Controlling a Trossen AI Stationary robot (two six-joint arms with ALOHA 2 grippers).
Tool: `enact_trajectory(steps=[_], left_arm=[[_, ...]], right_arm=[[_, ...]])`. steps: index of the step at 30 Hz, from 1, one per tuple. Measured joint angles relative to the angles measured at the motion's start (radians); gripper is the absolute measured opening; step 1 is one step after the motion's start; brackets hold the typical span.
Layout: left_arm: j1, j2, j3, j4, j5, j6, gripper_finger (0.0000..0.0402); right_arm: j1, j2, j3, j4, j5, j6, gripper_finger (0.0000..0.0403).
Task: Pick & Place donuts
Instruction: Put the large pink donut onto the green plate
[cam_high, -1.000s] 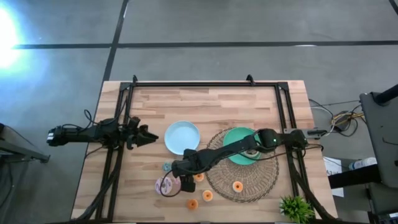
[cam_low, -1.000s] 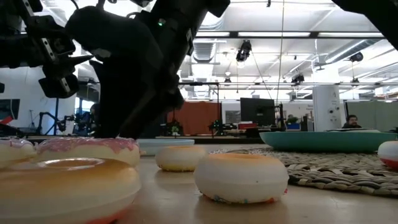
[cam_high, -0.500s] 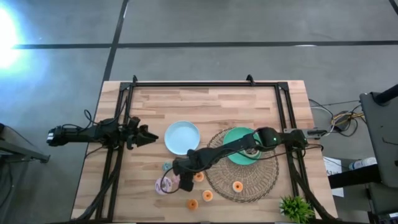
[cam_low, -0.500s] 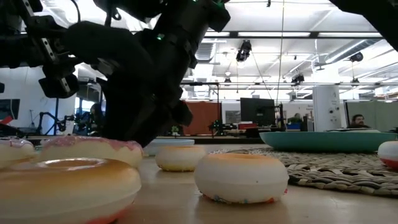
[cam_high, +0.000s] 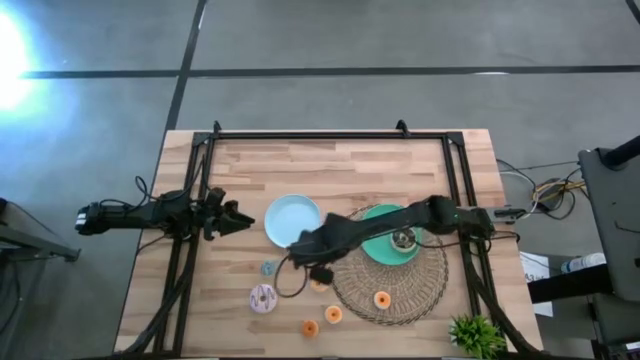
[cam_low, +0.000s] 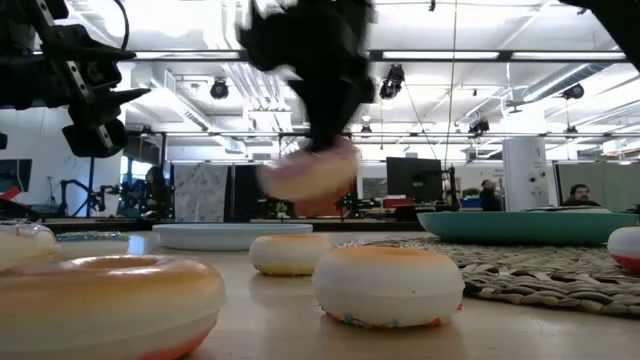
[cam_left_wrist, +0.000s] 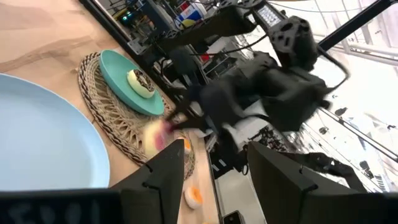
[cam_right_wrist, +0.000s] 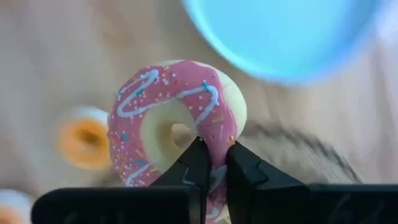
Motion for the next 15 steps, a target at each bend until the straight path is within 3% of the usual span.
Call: enact_trajectory(steps=[9, 15], left_arm=[[0.000, 0.000, 0.000, 0.001, 0.000, 0.000, 0.0151], [0.000, 0.000, 0.000, 0.001, 0.000, 0.000, 0.0151]], right_arm=[[-0.015, -0.359, -0.515, 0.226, 0.017, 0.286, 0.0022], [-0.098, -0.586, -0.830, 0.269, 0.028, 0.383, 0.0022]])
